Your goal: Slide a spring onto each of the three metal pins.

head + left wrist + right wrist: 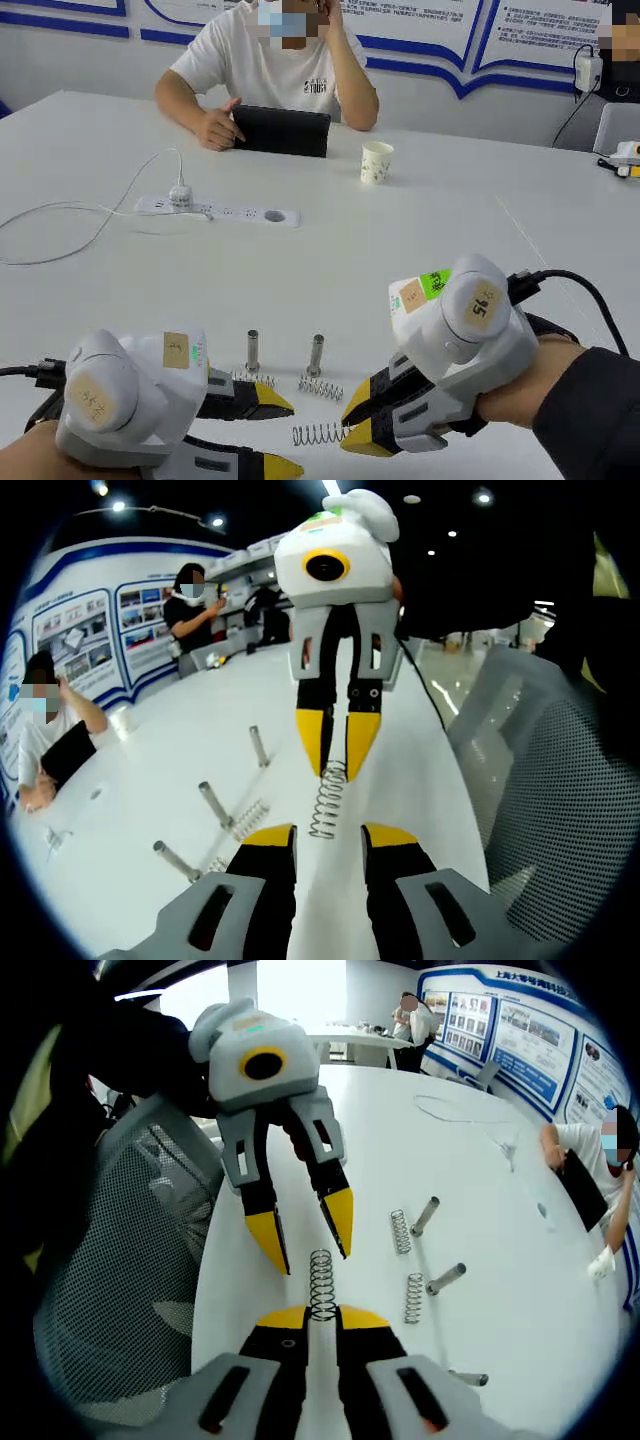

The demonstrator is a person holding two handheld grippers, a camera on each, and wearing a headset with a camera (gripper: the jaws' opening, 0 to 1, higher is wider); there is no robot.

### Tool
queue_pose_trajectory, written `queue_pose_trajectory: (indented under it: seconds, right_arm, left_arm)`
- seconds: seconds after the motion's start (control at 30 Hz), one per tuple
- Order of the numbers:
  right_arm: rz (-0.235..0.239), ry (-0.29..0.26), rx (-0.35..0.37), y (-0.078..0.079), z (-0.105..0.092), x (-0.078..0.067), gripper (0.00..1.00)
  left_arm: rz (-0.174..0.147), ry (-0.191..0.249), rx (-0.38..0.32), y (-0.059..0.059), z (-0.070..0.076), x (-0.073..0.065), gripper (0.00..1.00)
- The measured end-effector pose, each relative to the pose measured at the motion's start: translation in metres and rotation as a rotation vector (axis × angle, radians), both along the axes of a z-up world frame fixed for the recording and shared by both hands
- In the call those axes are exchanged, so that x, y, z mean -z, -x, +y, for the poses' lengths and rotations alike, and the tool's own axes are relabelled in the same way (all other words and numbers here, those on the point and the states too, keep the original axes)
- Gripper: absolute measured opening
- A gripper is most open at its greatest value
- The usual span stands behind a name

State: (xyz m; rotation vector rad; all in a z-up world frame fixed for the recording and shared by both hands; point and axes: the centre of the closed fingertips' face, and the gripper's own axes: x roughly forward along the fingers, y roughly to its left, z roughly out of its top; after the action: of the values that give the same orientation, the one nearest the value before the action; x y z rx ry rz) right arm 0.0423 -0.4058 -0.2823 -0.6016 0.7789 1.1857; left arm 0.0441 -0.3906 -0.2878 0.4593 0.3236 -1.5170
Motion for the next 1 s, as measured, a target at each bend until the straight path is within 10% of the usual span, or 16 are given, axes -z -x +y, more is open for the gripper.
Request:
queue_pose_trajectory:
  seconds: [0.27,1.0]
  right_arm:
    - [-0.005,-0.006,-0.015,0.004,0.008,-0.009,0.11]
    - [-0.061,-0.013,-0.043,0.001,0.027,-0.029,0.11]
  left_arm:
    - [-0.037,-0.021,0.014,0.001,-0.001,0.002,0.12]
    - [-0.044,-0.024,0.016,0.003,-0.005,0.002,0.11]
